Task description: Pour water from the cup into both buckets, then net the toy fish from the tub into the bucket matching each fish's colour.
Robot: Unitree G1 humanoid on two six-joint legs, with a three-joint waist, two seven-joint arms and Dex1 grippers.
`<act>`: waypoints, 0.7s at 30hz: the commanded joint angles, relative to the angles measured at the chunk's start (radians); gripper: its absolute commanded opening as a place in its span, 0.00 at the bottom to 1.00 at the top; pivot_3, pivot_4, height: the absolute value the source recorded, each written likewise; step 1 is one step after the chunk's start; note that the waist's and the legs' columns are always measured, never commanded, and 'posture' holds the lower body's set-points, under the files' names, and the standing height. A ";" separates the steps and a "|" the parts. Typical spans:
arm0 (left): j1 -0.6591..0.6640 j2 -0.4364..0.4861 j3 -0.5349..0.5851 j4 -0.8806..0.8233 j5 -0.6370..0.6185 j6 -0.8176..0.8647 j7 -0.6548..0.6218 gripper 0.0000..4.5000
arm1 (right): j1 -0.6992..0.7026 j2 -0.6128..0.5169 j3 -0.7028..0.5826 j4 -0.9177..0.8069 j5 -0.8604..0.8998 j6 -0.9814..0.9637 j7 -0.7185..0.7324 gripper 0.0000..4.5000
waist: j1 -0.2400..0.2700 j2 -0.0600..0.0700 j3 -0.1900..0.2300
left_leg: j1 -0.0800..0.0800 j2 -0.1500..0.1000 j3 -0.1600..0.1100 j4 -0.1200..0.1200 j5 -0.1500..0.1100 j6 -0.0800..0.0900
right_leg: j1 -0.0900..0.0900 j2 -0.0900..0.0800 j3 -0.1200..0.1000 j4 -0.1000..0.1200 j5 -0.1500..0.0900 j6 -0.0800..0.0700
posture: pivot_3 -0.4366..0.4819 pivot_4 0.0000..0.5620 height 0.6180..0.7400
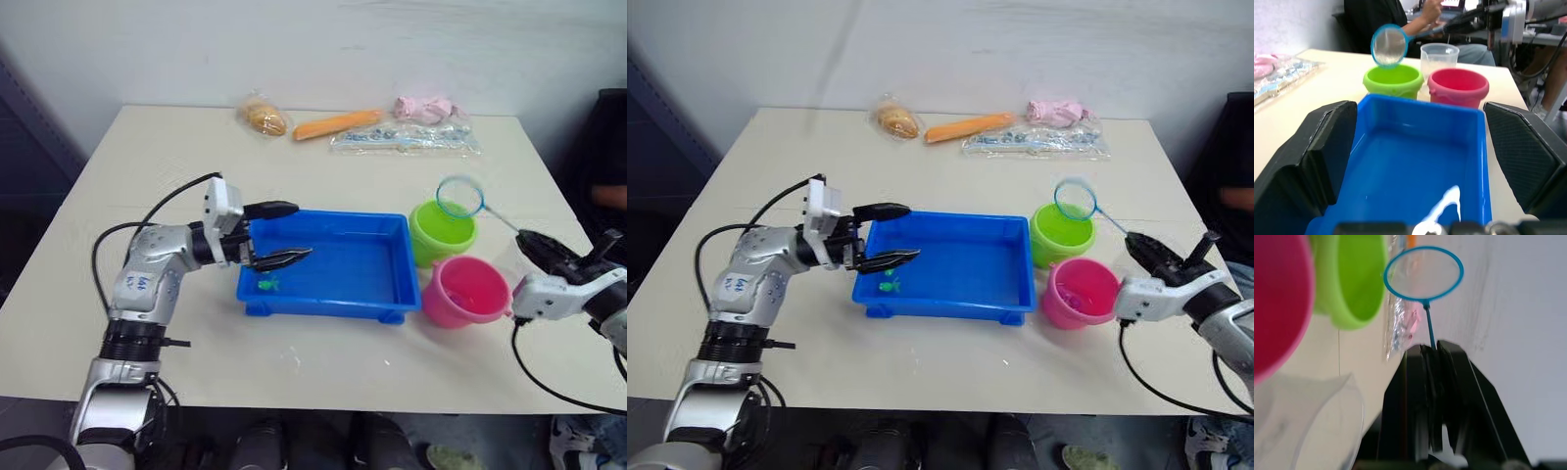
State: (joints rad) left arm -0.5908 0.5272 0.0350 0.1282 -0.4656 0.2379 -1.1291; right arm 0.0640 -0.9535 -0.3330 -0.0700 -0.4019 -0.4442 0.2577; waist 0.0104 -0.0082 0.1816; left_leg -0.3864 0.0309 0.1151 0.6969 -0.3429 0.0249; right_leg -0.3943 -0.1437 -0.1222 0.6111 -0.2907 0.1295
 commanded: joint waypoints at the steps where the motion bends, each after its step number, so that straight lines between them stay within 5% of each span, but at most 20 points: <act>1: 0.026 0.095 0.081 0.032 -0.013 -0.041 -0.065 0.99 | -0.064 0.024 0.026 -0.137 0.403 0.133 0.206 0.00 | -0.012 0.001 0.001 | 0.000 0.000 -0.002 0.000 0.000 0.000 | 0.000 0.000 0.000 0.000 0.000 0.000 | 0.48 0.27 1.00; 6: 0.075 0.214 0.149 0.101 -0.033 -0.063 -0.162 0.99 | -0.129 0.001 0.101 -0.310 0.826 0.528 0.456 0.00 | -0.015 0.002 0.001 | 0.001 0.003 -0.003 0.000 0.000 0.000 | 0.000 0.000 0.000 0.002 0.000 -0.001 | 0.48 0.27 1.00; 9: 0.113 0.266 0.188 0.127 -0.046 -0.038 -0.189 0.99 | -0.210 -0.013 0.171 -0.403 0.944 0.771 0.471 0.00 | -0.012 0.002 0.001 | 0.001 0.002 -0.004 0.000 -0.001 0.001 | 0.000 -0.002 -0.001 0.002 0.000 -0.001 | 0.48 0.27 1.00; 13: 0.159 0.302 0.226 0.143 -0.043 -0.027 -0.187 0.99 | -0.311 -0.017 0.302 -0.477 0.985 1.047 0.447 0.00 | -0.009 0.002 0.001 | -0.001 0.000 -0.005 0.001 -0.002 0.003 | 0.000 -0.006 -0.002 0.002 0.000 -0.001 | 0.48 0.27 1.00; 21: 0.241 0.356 0.204 0.143 0.027 -0.142 -0.240 0.99 | -0.497 0.040 0.563 -0.380 0.818 1.151 0.491 0.00 | -0.014 0.002 0.001 | -0.004 0.000 -0.003 0.000 -0.002 0.003 | -0.005 -0.006 -0.002 0.003 -0.001 -0.002 | 0.48 0.27 1.00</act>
State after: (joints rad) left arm -0.3531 0.8627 0.2315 0.2880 -0.4504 0.1215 -1.3556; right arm -0.4116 -0.9231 0.2184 -0.4543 0.4464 0.7080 0.7327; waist -0.0037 -0.0065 0.1823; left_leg -0.3904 0.0307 0.1120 0.6974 -0.3449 0.0281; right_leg -0.3998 -0.1494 -0.1245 0.6144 -0.2913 0.1276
